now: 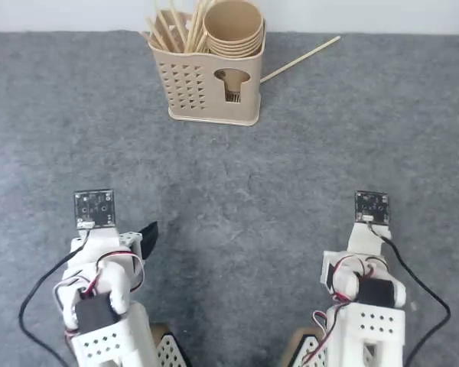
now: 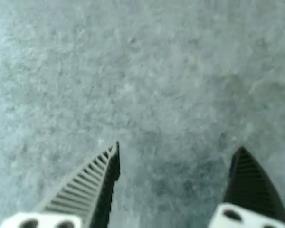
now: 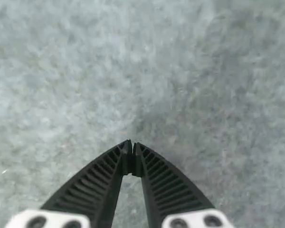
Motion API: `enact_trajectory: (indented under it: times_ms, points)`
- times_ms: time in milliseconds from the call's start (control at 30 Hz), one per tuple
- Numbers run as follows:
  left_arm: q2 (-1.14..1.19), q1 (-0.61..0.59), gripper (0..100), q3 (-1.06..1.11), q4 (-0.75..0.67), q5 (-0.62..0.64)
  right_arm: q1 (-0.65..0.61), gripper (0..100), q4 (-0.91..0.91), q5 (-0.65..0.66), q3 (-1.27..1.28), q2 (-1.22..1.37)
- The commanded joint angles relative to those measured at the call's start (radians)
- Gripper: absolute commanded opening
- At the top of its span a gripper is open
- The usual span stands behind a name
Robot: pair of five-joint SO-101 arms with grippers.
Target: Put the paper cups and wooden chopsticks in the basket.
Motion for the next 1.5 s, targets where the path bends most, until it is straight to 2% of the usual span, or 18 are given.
enact_trajectory:
  times_ms: [0,233,367,1000,1100,1333,1467]
  points:
    - [-0.023,0.005,35,0.010,-0.023,-0.008,0.008,0.8,-0.008,0.018,0.032,-0.071]
    - [-0.023,0.002,35,0.041,-0.015,-0.009,0.019,0.8,0.087,0.017,0.086,-0.269]
    - [-0.020,0.003,35,0.042,0.055,-0.014,0.019,0.8,0.145,0.017,0.110,-0.390]
    - [-0.014,0.003,35,0.042,0.051,-0.012,0.015,0.8,0.137,0.017,0.110,-0.367]
    - [-0.014,0.003,29,0.042,0.051,-0.014,0.015,0.8,0.137,0.017,0.110,-0.367]
    - [-0.014,0.008,5,0.042,0.051,-0.014,0.015,0.8,0.137,0.017,0.110,-0.367]
    - [-0.014,0.008,1,0.042,0.051,-0.014,0.015,0.8,0.137,0.017,0.110,-0.367]
